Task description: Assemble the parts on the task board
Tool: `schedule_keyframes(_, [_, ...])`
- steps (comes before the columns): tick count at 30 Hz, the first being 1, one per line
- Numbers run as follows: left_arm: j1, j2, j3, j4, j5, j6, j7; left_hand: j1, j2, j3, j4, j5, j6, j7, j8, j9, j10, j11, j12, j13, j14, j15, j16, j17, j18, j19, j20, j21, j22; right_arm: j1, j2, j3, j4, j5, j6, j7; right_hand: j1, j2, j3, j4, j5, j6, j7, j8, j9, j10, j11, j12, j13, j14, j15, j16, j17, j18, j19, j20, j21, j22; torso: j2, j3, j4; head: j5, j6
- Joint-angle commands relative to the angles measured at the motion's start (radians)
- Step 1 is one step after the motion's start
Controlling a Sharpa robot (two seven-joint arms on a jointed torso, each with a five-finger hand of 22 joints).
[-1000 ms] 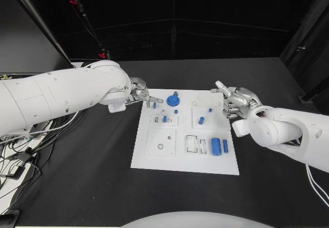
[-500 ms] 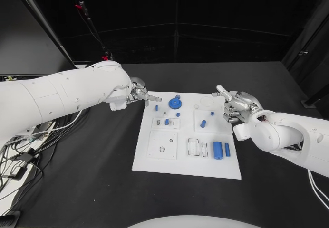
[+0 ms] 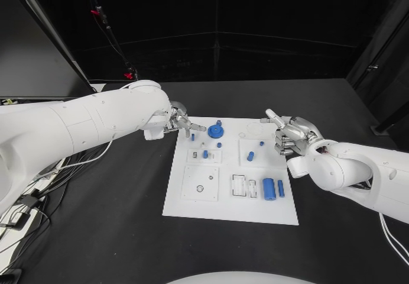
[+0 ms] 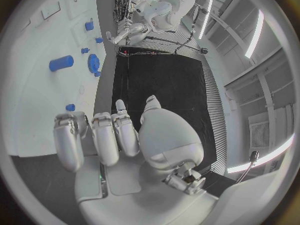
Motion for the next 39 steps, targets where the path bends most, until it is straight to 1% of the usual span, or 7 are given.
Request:
schedule_keyframes(1, [-0.001,0.006,0.001,-0.018,-0.024,0.052,-0.005,-0.001,0.007,-0.007,-0.001,0.001,-0.004,0.0,0.0,-0.001,0.104,-0.001,0.002,0.263,0.105,-0.002,0.001,0.263,-0.007,0.104,0.004,0.003,0.263,0.001,0.0,0.0,0.004,0.001,0.011,0.005,-0.003,0.011,0.003,-0.002,0.006,-0.004,0.069,0.001,-0.002,0.104,0.001,0.003,0.263,0.102,0.002,0.002,0.263,-0.007,0.106,0.002,0.003,0.263,0.0,0.0004,0.0018,-0.003,-0.002])
schedule_keyframes(11, [-0.007,0.027,0.001,-0.062,-0.037,0.065,0.004,0.002,0.014,-0.007,-0.001,0.001,-0.004,0.0,-0.004,-0.003,0.104,-0.001,0.002,0.263,0.105,-0.001,0.001,0.263,-0.007,0.104,0.004,0.003,0.263,0.001,0.0,0.0,0.006,0.001,0.01,0.005,-0.003,0.011,0.003,-0.002,0.006,-0.004,0.069,0.001,-0.002,0.104,0.001,0.003,0.263,0.102,0.002,0.002,0.263,-0.007,0.106,0.002,0.003,0.263,-0.001,-0.001,0.0003,-0.006,-0.005])
schedule_keyframes(15, [-0.012,0.033,0.001,-0.079,-0.039,0.062,0.027,0.006,0.022,-0.007,-0.001,0.002,-0.001,0.0,-0.007,-0.005,0.104,-0.001,0.002,0.263,0.105,-0.002,0.001,0.263,-0.007,0.104,0.004,0.003,0.263,0.001,0.0,0.0,0.007,0.001,0.011,0.005,-0.003,0.011,0.003,-0.002,0.006,-0.004,0.069,0.001,-0.002,0.104,0.001,0.003,0.263,0.102,0.002,0.002,0.263,-0.007,0.106,0.002,0.003,0.263,-0.001,-0.0001,0.0006,-0.008,-0.005])
schedule_keyframes(22, [-0.022,0.05,0.001,-0.105,-0.04,0.074,0.054,0.002,0.033,-0.012,0.001,-0.001,0.002,0.0,-0.014,-0.009,0.104,-0.001,0.002,0.263,0.105,-0.002,0.001,0.263,-0.007,0.104,0.004,0.003,0.263,0.001,0.002,0.0,0.006,0.001,0.011,0.002,-0.002,0.011,0.003,-0.002,0.007,-0.007,0.07,0.002,-0.002,0.104,0.001,0.003,0.263,0.102,0.002,0.002,0.263,-0.007,0.106,0.002,0.003,0.263,0.0,0.0,0.0015,-0.009,-0.006])
schedule_keyframes(26, [-0.024,0.057,0.001,-0.112,-0.04,0.08,0.045,-0.001,0.035,-0.015,0.001,-0.002,0.003,0.0,-0.016,-0.01,0.104,-0.001,0.002,0.263,0.105,-0.002,0.001,0.263,-0.007,0.104,0.004,0.003,0.263,0.001,0.001,0.0,0.007,0.001,0.012,0.001,-0.002,0.011,0.003,-0.002,0.007,-0.007,0.07,0.002,-0.002,0.104,0.001,0.003,0.263,0.102,0.002,0.002,0.263,-0.007,0.106,0.002,0.003,0.263,0.0,0.0,0.0019,-0.011,-0.009])
schedule_keyframes(35, [-0.029,0.079,0.001,-0.141,-0.06,0.083,0.004,-0.005,0.039,-0.02,0.001,-0.002,0.004,0.0,-0.02,-0.013,0.104,-0.001,0.002,0.263,0.105,-0.002,0.001,0.263,-0.007,0.104,0.004,0.003,0.263,0.001,-0.001,0.0,0.012,0.001,0.011,0.001,-0.002,0.011,0.003,-0.002,0.007,-0.007,0.07,0.002,-0.002,0.104,0.001,0.003,0.263,0.102,0.002,0.002,0.263,-0.007,0.106,0.002,0.003,0.263,0.001,0.0004,-0.0001,-0.007,-0.013])
schedule_keyframes(39, [-0.032,0.087,0.001,-0.155,-0.065,0.084,0.006,-0.005,0.041,-0.021,0.0,-0.001,0.005,0.0,-0.021,-0.013,0.104,-0.001,0.002,0.263,0.105,-0.002,0.001,0.263,-0.007,0.104,0.004,0.003,0.263,0.001,-0.001,0.0,0.014,0.001,0.01,0.002,-0.002,0.011,0.003,-0.002,0.007,-0.007,0.07,0.002,-0.002,0.104,0.001,0.003,0.263,0.102,0.002,0.002,0.263,-0.007,0.106,0.002,0.003,0.263,0.001,0.0005,0.0007,-0.008,-0.014])
